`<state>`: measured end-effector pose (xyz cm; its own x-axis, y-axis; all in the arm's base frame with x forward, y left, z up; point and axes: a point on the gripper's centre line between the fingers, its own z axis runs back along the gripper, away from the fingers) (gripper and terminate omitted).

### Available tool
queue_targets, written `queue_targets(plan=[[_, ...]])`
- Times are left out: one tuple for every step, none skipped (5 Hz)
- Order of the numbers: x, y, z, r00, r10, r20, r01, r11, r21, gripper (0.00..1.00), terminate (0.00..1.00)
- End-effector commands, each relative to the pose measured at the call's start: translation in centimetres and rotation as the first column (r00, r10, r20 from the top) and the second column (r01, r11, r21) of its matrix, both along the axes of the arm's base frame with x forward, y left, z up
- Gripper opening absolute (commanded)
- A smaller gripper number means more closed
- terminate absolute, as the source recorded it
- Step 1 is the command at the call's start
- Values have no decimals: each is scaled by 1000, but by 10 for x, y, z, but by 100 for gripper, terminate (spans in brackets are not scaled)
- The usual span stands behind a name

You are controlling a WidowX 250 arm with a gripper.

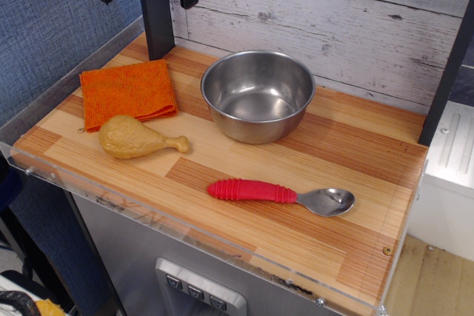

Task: Place the red spoon on top of the orange towel

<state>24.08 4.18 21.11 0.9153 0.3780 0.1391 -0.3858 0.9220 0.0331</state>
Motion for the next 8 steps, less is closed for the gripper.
queue_targets(plan=[[0,0,0,1000,0,0,0,1000,0,100,0],[21,12,-5,969,-247,-3,243,951,189,100,0],[29,13,-3,878,-479,-26,468,845,257,100,0],[35,4,-2,730,-678,-82,668,684,292,100,0],[26,3,-7,535,-833,-143,829,484,282,100,0],[8,5,-20,304,-928,-217,933,244,264,100,0],[1,4,-33,59,-970,-235,971,1,238,100,0],[-3,-5,-53,-188,-951,-245,946,-242,217,100,0]])
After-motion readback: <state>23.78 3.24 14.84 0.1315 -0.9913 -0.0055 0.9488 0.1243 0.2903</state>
